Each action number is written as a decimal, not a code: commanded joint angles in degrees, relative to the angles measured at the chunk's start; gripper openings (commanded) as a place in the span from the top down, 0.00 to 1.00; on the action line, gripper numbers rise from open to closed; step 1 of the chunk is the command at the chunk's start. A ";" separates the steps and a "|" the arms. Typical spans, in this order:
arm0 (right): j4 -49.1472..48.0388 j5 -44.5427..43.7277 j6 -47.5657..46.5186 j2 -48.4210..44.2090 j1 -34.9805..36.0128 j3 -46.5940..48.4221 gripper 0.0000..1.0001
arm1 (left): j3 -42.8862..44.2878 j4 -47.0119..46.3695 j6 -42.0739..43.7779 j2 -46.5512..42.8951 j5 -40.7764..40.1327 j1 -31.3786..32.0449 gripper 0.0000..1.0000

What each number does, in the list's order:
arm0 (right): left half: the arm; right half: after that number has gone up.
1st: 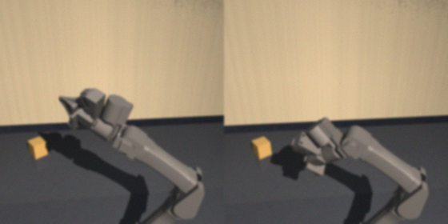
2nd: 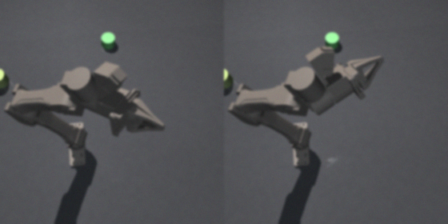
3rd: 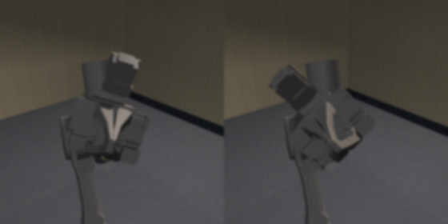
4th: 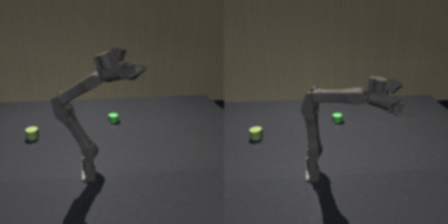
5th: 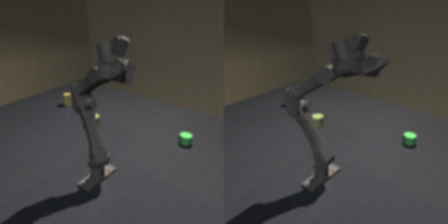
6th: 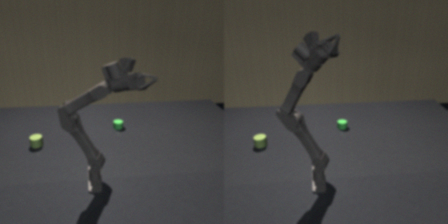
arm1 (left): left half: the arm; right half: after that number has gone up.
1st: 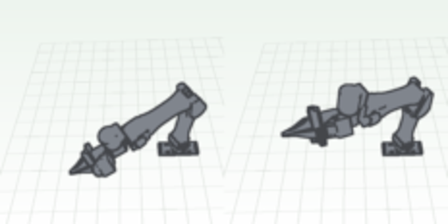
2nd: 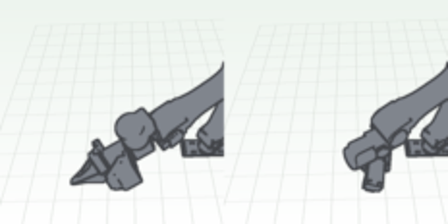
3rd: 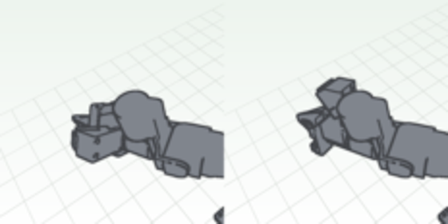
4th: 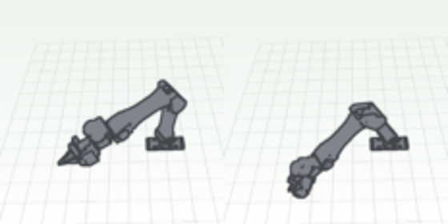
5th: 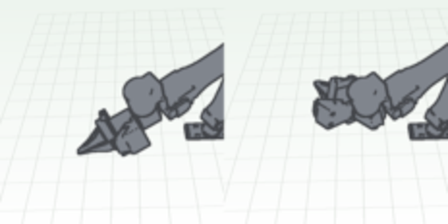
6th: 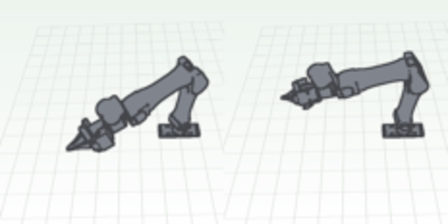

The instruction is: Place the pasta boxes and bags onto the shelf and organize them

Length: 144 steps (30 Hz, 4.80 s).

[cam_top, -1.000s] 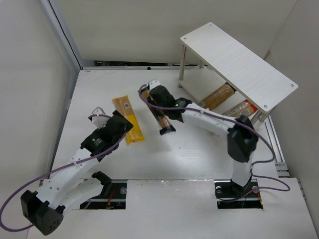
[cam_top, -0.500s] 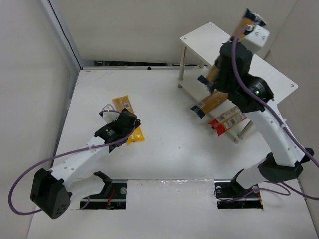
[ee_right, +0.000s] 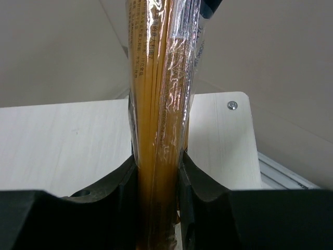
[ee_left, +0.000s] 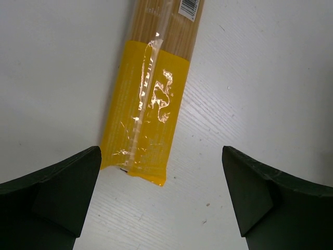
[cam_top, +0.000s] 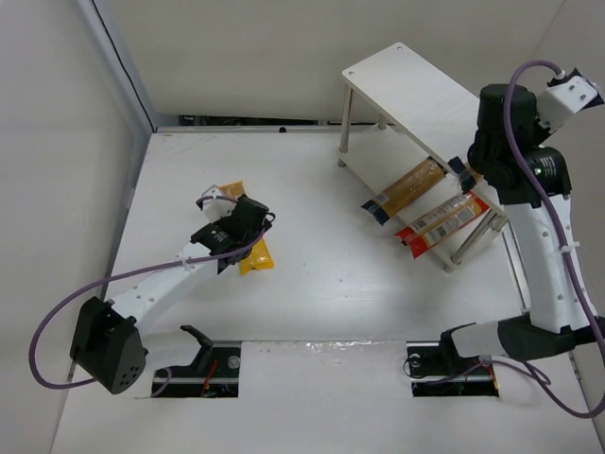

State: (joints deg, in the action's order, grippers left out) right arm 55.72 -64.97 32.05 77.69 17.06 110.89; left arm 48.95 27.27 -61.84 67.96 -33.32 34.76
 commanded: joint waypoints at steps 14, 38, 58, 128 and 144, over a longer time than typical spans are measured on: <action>-7.38 16.28 -5.94 -3.23 -5.99 -2.33 0.00 | 7.21 2.10 3.21 5.15 0.00 -7.07 0.00; -34.19 45.19 -34.60 -10.70 33.39 -45.91 0.00 | 10.82 -14.50 19.21 30.64 9.76 -17.54 0.00; -28.74 40.46 -31.53 -23.72 33.39 -55.26 0.00 | 15.48 -12.59 22.38 38.30 12.75 -17.54 0.44; -22.50 60.84 -19.84 -42.53 35.50 -70.55 0.00 | 98.88 -78.24 61.84 68.17 53.45 13.14 1.00; -21.89 59.08 -19.22 -41.39 35.50 -70.02 0.00 | 96.25 -75.17 59.65 68.71 45.63 13.14 0.08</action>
State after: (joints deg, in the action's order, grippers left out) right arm 34.39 -4.80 12.27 36.53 52.21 38.85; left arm 144.79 -45.19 -1.06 137.67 13.82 47.79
